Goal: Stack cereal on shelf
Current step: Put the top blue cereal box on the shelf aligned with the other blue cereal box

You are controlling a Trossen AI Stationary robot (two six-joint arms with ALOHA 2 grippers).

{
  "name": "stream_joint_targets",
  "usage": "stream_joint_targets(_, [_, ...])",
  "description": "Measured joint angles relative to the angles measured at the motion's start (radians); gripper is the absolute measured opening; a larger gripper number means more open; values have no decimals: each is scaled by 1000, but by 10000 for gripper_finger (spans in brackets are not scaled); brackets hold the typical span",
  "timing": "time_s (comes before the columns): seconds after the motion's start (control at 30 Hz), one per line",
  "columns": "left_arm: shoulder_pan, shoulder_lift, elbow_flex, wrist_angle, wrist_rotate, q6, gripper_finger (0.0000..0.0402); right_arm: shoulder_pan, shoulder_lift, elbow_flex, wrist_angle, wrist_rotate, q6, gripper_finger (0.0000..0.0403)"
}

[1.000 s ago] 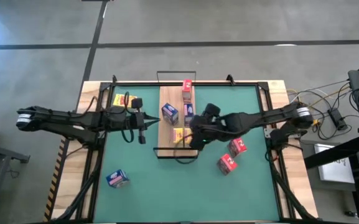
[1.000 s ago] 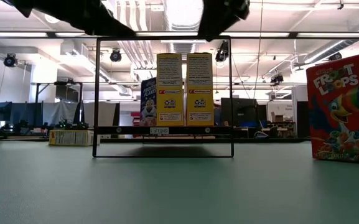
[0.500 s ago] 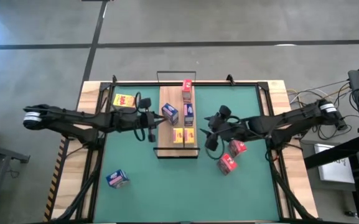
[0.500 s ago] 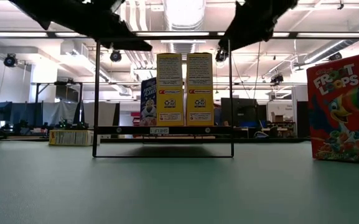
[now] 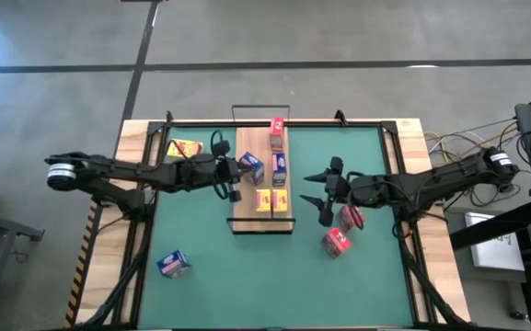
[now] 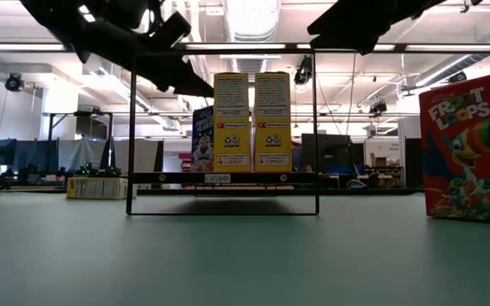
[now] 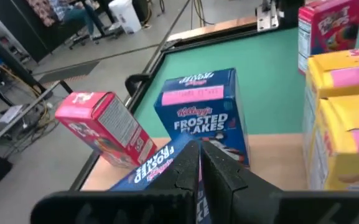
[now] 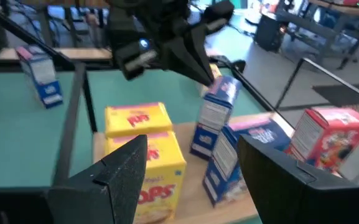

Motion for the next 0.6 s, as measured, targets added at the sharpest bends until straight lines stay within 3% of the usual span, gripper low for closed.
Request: stream_joint_targets(0.6, [10, 23, 0, 7, 0, -52, 0, 0, -25, -50, 87, -140, -123, 237])
